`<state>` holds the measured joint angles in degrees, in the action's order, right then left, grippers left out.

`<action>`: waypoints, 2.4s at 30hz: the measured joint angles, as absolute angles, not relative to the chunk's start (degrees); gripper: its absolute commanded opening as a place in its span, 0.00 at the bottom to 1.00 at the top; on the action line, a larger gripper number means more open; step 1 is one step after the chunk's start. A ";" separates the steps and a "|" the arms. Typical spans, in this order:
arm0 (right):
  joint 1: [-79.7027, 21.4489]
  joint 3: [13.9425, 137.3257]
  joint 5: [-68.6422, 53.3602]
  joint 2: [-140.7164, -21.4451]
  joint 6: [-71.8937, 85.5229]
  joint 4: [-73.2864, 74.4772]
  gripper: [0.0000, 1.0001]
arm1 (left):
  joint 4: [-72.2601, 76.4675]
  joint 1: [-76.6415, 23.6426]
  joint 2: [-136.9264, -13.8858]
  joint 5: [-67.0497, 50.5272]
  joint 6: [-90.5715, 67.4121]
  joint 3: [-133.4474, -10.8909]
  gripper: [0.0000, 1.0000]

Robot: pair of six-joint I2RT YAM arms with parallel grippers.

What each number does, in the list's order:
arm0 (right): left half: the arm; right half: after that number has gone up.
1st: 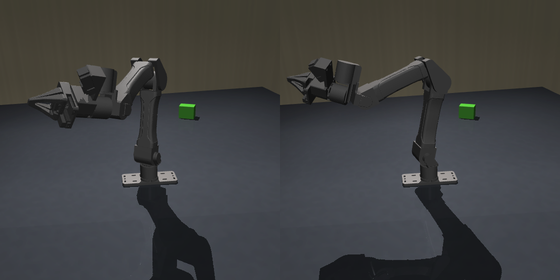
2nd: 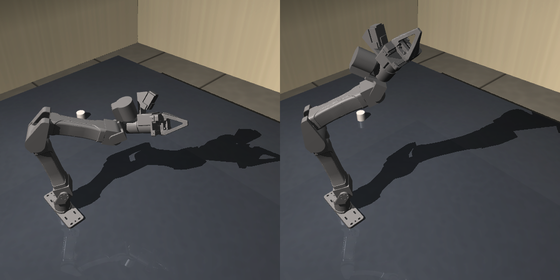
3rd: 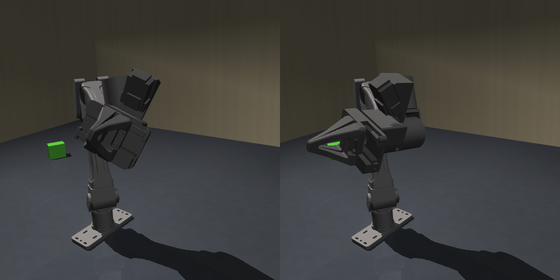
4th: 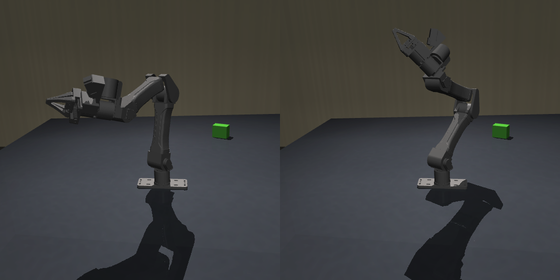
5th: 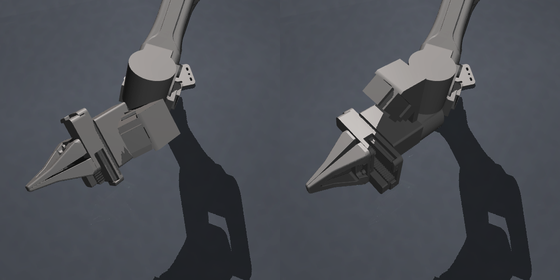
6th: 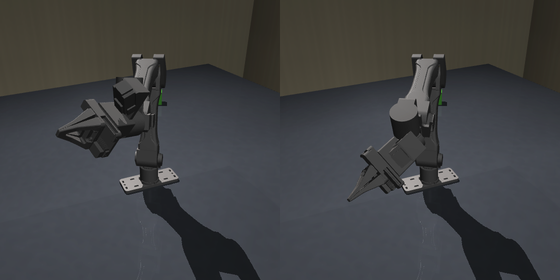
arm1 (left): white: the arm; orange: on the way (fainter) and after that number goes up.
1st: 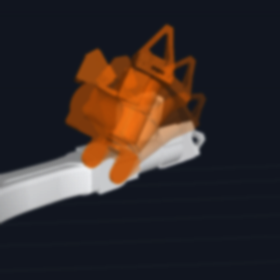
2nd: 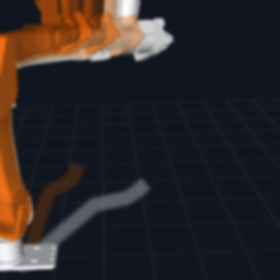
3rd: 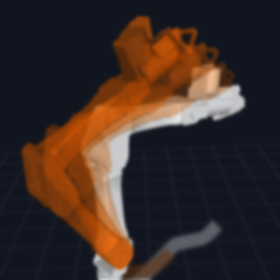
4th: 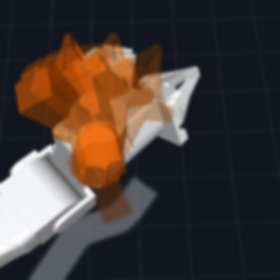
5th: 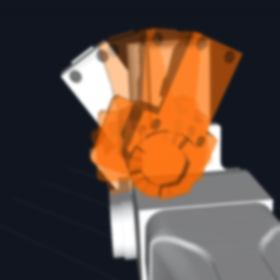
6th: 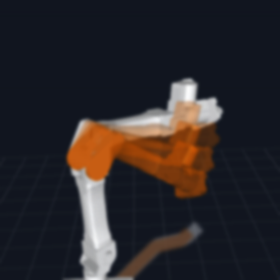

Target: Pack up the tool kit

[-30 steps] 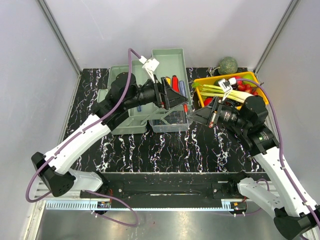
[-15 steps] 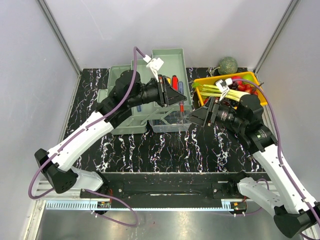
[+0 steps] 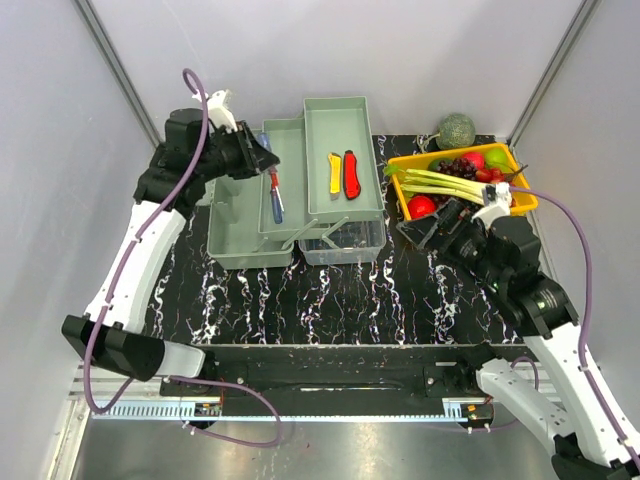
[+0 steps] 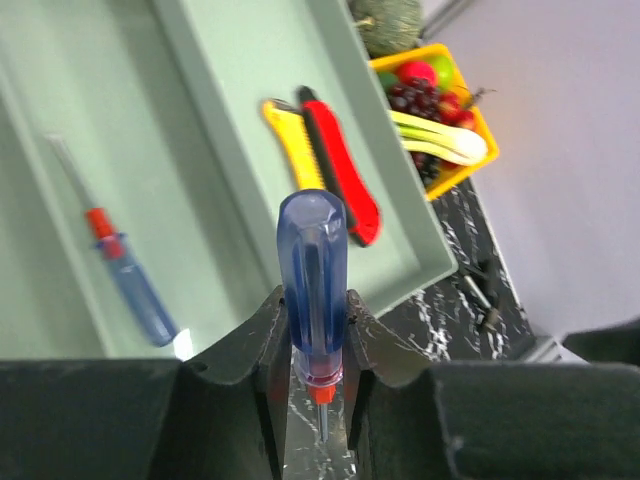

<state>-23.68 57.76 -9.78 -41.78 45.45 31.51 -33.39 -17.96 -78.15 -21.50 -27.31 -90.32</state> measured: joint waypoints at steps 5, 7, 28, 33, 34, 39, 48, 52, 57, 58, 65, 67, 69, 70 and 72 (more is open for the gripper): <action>-23.68 54.08 -2.96 -36.69 48.29 35.38 0.99 | -36.34 -12.60 -81.30 -21.10 -24.86 -92.20 0.09; -23.68 53.43 -1.37 -35.77 48.95 36.51 1.00 | -36.75 -12.01 -84.33 -21.12 -24.23 -93.25 0.08; -23.68 44.16 7.94 -37.91 58.11 45.95 0.95 | -37.41 -12.53 -110.00 -21.74 -23.75 -102.61 0.45; -23.68 42.65 10.28 -36.21 60.42 46.48 0.94 | -38.04 -12.53 -111.09 -20.80 -23.75 -103.55 0.50; -23.68 42.39 11.09 -35.73 60.97 46.59 0.95 | -38.15 -12.53 -111.09 -20.69 -23.75 -103.55 0.51; -23.68 42.17 15.14 -34.24 62.26 48.45 0.99 | -38.96 -12.53 -109.93 -20.58 -23.75 -103.53 0.61; -23.55 41.87 23.68 -42.68 62.98 49.71 1.00 | -37.10 -12.53 -87.09 -20.80 -22.15 -92.77 0.78; -19.77 42.09 26.46 -47.79 63.99 49.19 0.99 | -34.63 -12.53 -76.38 -21.19 -20.12 -86.02 0.80; -2.74 42.15 21.12 -54.26 64.45 42.13 0.99 | -33.47 -12.34 -75.66 -22.13 -18.41 -82.41 0.81; 0.64 42.15 18.92 -55.94 64.62 40.23 0.99 | -33.17 -12.23 -76.29 -22.85 -18.41 -81.45 0.82; 14.33 43.55 3.92 -72.12 68.99 32.93 0.94 | -31.44 -12.03 -76.93 -26.79 -19.68 -75.64 0.83; 15.31 44.88 -0.08 -77.36 71.00 32.18 0.94 | -30.96 -12.05 -76.84 -27.35 -20.05 -75.20 0.83; 15.92 45.89 -3.16 -81.21 72.88 31.42 0.94 | -29.93 -12.05 -76.58 -27.94 -20.40 -74.98 0.83; 16.19 46.22 -4.49 -82.83 73.93 31.05 0.93 | -29.52 -12.03 -76.20 -28.21 -20.62 -74.78 0.83; 16.56 46.33 -5.93 -84.53 75.90 30.81 0.93 | -29.02 -12.03 -75.59 -28.49 -20.82 -74.46 0.84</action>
<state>16.56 46.33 -5.93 -84.53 75.90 30.81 -29.02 -12.03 -75.59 -28.49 -20.82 -74.46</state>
